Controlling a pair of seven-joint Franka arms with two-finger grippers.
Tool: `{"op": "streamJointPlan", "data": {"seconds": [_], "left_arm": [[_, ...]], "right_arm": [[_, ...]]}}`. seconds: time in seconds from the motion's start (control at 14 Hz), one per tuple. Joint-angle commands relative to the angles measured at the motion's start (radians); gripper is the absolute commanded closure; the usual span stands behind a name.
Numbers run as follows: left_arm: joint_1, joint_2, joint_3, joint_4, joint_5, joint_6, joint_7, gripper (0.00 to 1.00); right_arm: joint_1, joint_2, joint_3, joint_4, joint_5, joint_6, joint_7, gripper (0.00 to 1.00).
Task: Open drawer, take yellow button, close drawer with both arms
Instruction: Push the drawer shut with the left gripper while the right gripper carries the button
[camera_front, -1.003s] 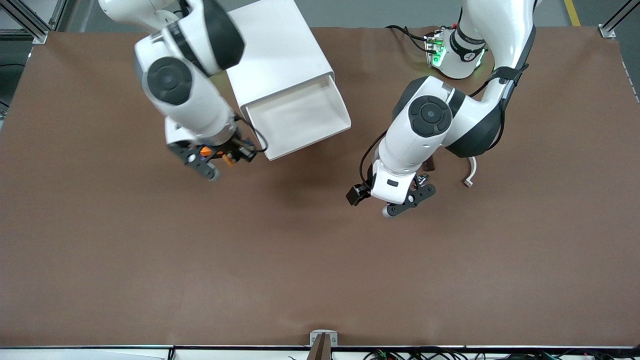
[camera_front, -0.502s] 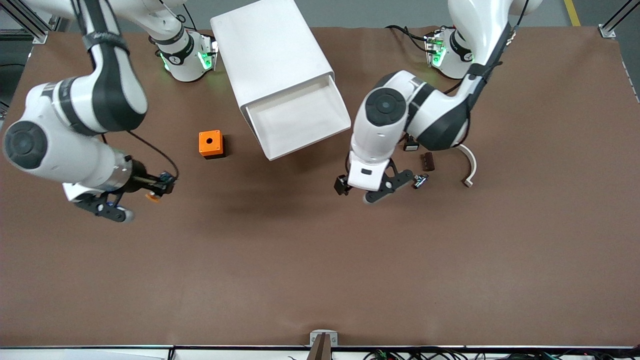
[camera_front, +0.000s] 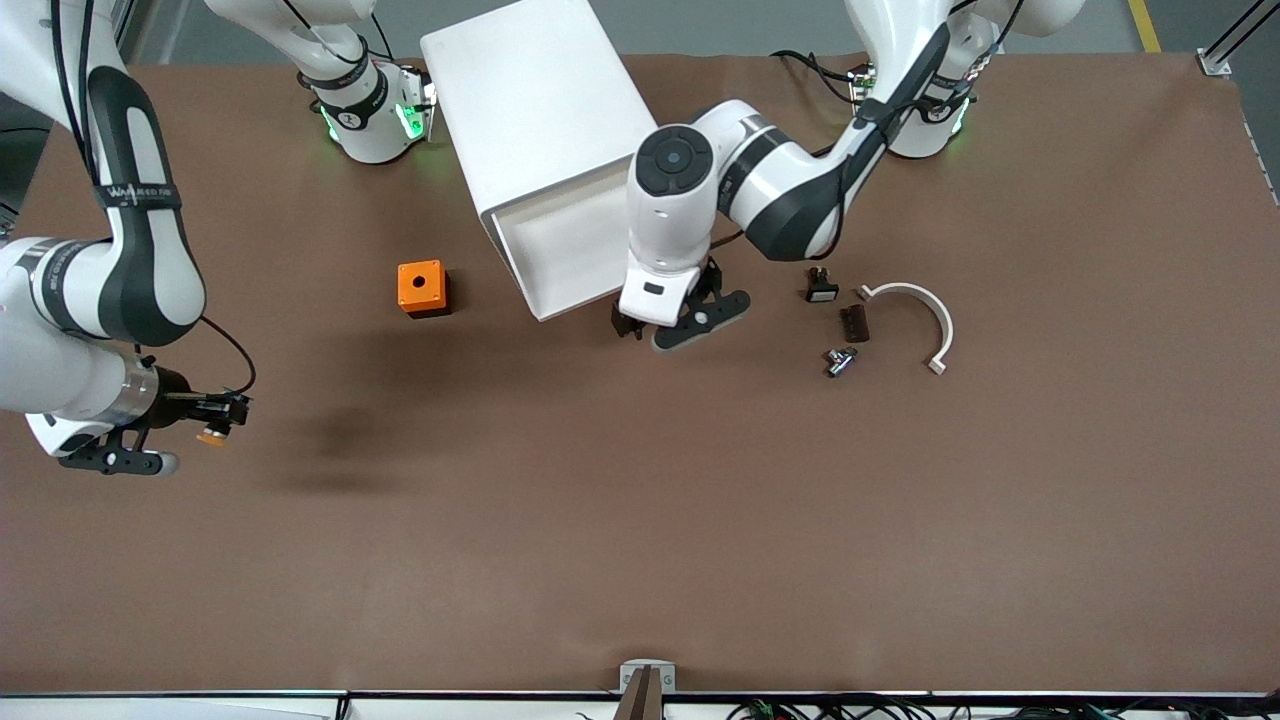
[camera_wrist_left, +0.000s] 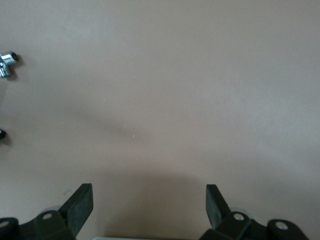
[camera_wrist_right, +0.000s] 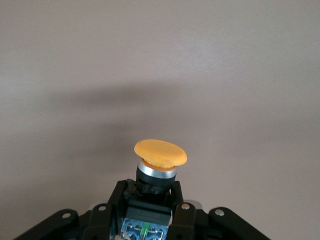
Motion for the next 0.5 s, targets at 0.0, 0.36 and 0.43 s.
{"op": "streamJointPlan", "data": {"seconds": [0.0, 0.36, 0.43], "left_arm": [[-0.025, 0.005, -0.001, 0.002, -0.011, -0.012, -0.007, 0.01], [-0.075, -0.002, -0.002, 0.005, -0.109, -0.021, -0.004, 0.01], [-0.086, -0.002, -0.002, 0.005, -0.132, -0.023, -0.004, 0.01]], "right_arm": [[-0.068, 0.053, 0.021, 0.004, -0.015, 0.071, -0.125, 1.0], [-0.122, 0.167, 0.022, -0.006, -0.013, 0.201, -0.202, 1.0], [-0.124, 0.176, 0.022, -0.017, -0.013, 0.211, -0.2, 1.0]]}}
